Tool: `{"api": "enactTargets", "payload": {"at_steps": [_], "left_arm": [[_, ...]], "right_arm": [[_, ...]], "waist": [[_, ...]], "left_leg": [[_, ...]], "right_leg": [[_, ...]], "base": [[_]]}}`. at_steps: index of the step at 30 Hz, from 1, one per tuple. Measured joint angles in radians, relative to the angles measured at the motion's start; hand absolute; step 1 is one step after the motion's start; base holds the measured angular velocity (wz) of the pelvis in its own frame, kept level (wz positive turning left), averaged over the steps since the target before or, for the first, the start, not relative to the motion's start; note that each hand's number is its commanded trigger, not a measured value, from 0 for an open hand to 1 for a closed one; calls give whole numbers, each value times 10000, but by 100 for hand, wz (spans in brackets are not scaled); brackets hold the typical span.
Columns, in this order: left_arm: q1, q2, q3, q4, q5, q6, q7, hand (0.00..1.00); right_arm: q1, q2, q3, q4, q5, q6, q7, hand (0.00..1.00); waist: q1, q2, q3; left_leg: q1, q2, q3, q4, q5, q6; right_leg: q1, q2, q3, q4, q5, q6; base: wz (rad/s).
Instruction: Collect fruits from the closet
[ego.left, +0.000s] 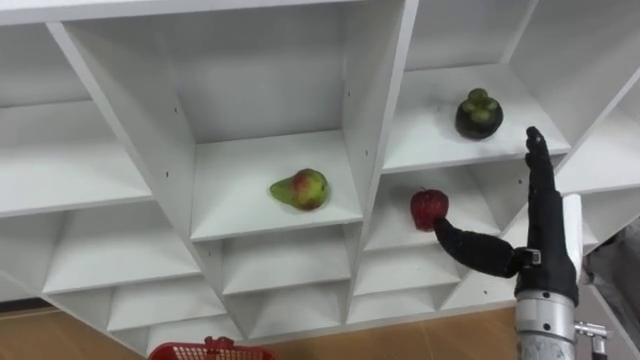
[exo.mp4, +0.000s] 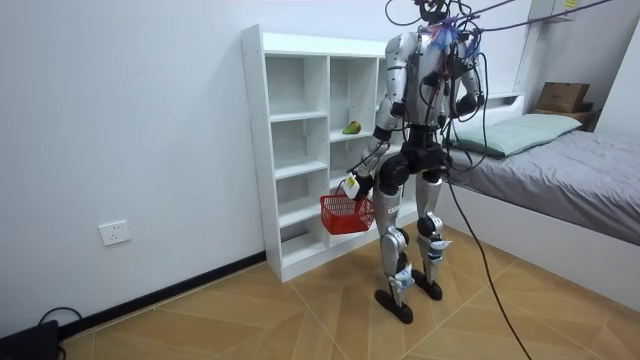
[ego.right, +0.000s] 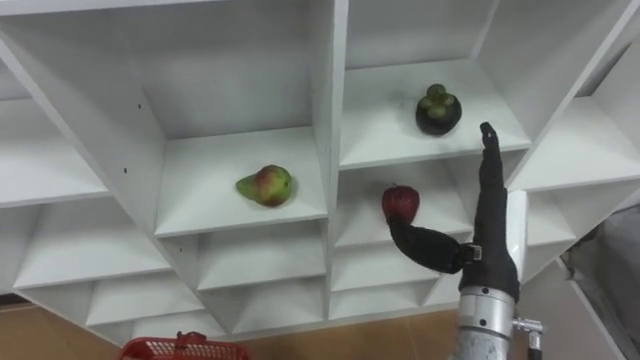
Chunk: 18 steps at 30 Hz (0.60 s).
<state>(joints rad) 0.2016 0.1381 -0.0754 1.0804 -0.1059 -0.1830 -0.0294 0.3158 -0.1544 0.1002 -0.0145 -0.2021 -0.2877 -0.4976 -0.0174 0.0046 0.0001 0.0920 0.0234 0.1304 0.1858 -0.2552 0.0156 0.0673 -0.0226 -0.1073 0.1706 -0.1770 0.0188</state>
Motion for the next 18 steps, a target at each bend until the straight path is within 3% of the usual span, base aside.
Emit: {"api": "enactTargets", "payload": {"at_steps": [10,18], "left_arm": [[-141,12,-60,-3,-9,168,46,100],[-124,114,-48,-3,-2,256,-45,100]], "right_arm": [[-393,-33,36,-5,-108,1,-769,0],[-1117,-330,-149,-188,-92,1,-1049,0]], "waist": [[103,-22,-14],[229,-196,-75]], "left_leg": [[13,2,41,1,5,-4],[72,2,27,1,42,-20]], "right_leg": [[-5,0,17,-17,0,0],[34,-3,-17,-16,5,-7]], "base": [[0],[0]]}}
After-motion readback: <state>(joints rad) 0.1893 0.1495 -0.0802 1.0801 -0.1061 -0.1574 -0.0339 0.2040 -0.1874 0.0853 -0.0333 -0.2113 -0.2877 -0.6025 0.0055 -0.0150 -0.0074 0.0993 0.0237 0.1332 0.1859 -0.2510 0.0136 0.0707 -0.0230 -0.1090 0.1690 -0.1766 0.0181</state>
